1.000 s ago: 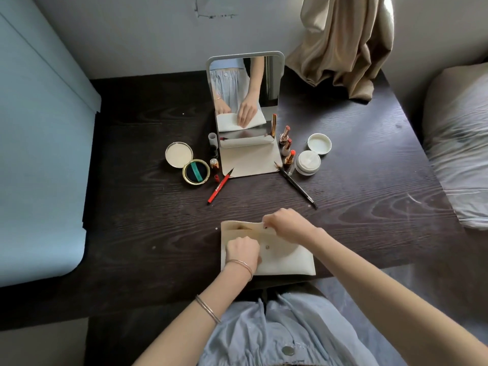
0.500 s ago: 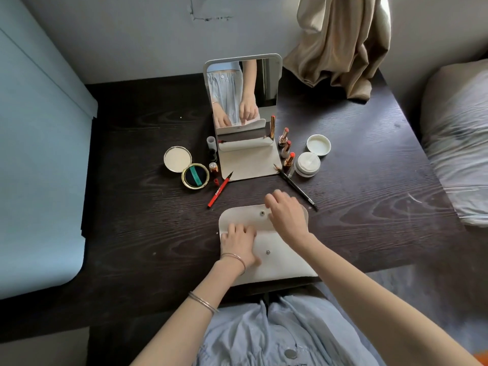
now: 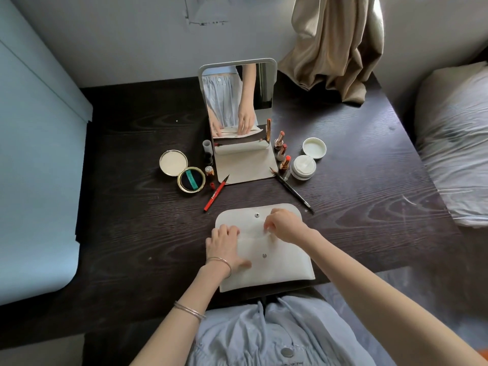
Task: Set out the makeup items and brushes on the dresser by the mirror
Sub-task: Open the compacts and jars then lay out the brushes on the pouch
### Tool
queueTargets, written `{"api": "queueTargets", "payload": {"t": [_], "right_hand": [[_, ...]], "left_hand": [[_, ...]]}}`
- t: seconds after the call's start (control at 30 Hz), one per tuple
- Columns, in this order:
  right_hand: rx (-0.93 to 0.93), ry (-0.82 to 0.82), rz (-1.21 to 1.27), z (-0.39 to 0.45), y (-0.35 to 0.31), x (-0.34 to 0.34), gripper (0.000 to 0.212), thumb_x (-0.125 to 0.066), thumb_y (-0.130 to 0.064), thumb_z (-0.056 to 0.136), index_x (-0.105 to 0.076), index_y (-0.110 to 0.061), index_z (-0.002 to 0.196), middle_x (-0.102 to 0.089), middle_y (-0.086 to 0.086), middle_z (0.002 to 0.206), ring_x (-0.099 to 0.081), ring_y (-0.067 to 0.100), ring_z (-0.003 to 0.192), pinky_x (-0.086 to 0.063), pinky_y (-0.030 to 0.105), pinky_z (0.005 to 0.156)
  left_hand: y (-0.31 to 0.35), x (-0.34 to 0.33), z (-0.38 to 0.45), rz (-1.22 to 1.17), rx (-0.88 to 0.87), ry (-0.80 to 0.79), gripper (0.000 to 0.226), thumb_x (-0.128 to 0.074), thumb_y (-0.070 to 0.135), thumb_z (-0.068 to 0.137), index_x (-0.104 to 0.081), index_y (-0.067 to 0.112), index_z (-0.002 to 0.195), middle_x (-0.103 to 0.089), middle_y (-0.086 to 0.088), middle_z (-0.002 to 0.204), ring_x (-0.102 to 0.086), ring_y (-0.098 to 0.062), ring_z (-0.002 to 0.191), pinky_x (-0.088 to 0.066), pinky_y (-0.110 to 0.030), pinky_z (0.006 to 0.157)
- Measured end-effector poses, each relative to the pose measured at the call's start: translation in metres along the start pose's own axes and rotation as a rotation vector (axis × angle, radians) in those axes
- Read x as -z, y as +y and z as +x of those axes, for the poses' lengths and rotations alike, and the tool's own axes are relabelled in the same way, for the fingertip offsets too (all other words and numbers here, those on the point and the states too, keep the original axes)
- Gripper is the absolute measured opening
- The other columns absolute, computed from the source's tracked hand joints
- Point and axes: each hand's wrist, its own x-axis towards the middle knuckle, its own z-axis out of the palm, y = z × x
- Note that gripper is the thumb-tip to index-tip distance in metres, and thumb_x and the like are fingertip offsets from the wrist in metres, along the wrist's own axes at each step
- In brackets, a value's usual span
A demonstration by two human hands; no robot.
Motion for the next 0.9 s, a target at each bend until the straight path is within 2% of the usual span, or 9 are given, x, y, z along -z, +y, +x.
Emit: {"api": "queueTargets", "payload": {"t": [0.2, 0.27, 0.4, 0.53, 0.6, 0.67, 0.73, 0.8, 0.9], "right_hand": [[-0.102, -0.054, 0.062, -0.005, 0.005, -0.01, 0.022, -0.046, -0.004, 0.088, -0.057, -0.002, 0.107, -0.061, 0.015, 0.113, -0.055, 0.03, 0.106, -0.036, 0.031, 0.073], [-0.104, -0.096, 0.06, -0.006, 0.003, -0.006, 0.02, -0.053, -0.009, 0.088, -0.062, 0.0, 0.105, -0.065, 0.015, 0.11, -0.058, 0.03, 0.105, -0.042, 0.031, 0.074], [-0.064, -0.231, 0.048, -0.009, 0.006, 0.005, 0.025, -0.062, -0.023, 0.087, -0.071, -0.006, 0.103, -0.07, 0.009, 0.107, -0.062, 0.021, 0.092, -0.037, 0.021, 0.055], [-0.044, -0.355, 0.097, -0.009, 0.004, 0.01, 0.028, -0.065, -0.032, 0.082, -0.074, -0.014, 0.101, -0.071, 0.007, 0.107, -0.059, 0.015, 0.081, -0.041, 0.022, 0.067], [-0.031, -0.384, 0.097, -0.007, 0.0, 0.007, 0.028, -0.063, -0.032, 0.081, -0.073, -0.017, 0.103, -0.071, 0.006, 0.108, -0.059, 0.014, 0.082, -0.042, 0.022, 0.07], [-0.029, -0.371, 0.089, -0.006, -0.004, 0.003, 0.027, -0.062, -0.031, 0.083, -0.073, -0.019, 0.105, -0.071, 0.003, 0.107, -0.055, 0.009, 0.081, -0.042, 0.022, 0.071], [-0.044, -0.347, 0.106, -0.005, -0.005, -0.001, 0.025, -0.062, -0.031, 0.085, -0.072, -0.021, 0.105, -0.071, -0.002, 0.107, -0.055, 0.009, 0.084, -0.042, 0.021, 0.072], [-0.067, -0.314, 0.132, -0.004, -0.004, -0.004, 0.022, -0.063, -0.03, 0.084, -0.073, -0.022, 0.103, -0.071, -0.003, 0.107, -0.056, 0.009, 0.085, -0.042, 0.019, 0.069], [-0.089, -0.271, 0.15, -0.003, -0.001, -0.006, 0.02, -0.065, -0.03, 0.083, -0.074, -0.023, 0.099, -0.071, -0.004, 0.104, -0.055, 0.009, 0.083, -0.038, 0.015, 0.056]], "left_hand": [[-0.01, 0.016, 0.001, 0.109, 0.015, -0.124, 0.062, -0.076, 0.041, 0.063, -0.044, 0.018, 0.111, -0.053, 0.0, 0.114, -0.04, -0.022, 0.112, -0.033, -0.035, 0.092], [-0.009, 0.018, -0.001, 0.106, -0.004, -0.091, 0.053, -0.076, 0.037, 0.064, -0.046, 0.018, 0.104, -0.054, -0.001, 0.107, -0.04, -0.024, 0.109, -0.036, -0.033, 0.09], [-0.01, 0.014, -0.009, 0.051, -0.04, 0.064, 0.028, -0.066, 0.025, 0.066, -0.041, 0.023, 0.078, -0.049, 0.004, 0.085, -0.04, -0.022, 0.102, -0.035, -0.029, 0.079], [-0.016, 0.004, -0.014, 0.053, -0.073, 0.158, 0.017, -0.06, 0.028, 0.071, -0.053, 0.023, 0.085, -0.047, 0.004, 0.11, -0.035, -0.023, 0.109, -0.03, -0.028, 0.082], [-0.017, -0.001, -0.015, 0.02, -0.055, 0.221, 0.019, -0.064, 0.029, 0.073, -0.056, 0.023, 0.09, -0.039, 0.003, 0.126, -0.032, -0.023, 0.116, -0.033, -0.029, 0.085], [-0.016, -0.004, -0.019, -0.055, 0.035, 0.249, 0.032, -0.069, 0.034, 0.074, -0.052, 0.022, 0.098, -0.032, 0.0, 0.13, -0.034, -0.023, 0.116, -0.042, -0.032, 0.086], [-0.012, -0.002, -0.023, -0.124, 0.166, 0.199, 0.049, -0.068, 0.042, 0.077, -0.043, 0.018, 0.112, -0.036, -0.003, 0.124, -0.046, -0.025, 0.112, -0.048, -0.035, 0.083], [-0.011, 0.003, -0.022, -0.076, 0.285, 0.058, 0.058, -0.06, 0.05, 0.081, -0.036, 0.014, 0.119, -0.048, -0.005, 0.121, -0.055, -0.027, 0.11, -0.046, -0.034, 0.082], [-0.018, 0.01, -0.016, -0.052, 0.408, -0.176, 0.064, -0.063, 0.048, 0.076, -0.04, 0.011, 0.123, -0.058, -0.004, 0.12, -0.058, -0.023, 0.111, -0.045, -0.031, 0.085]]}}
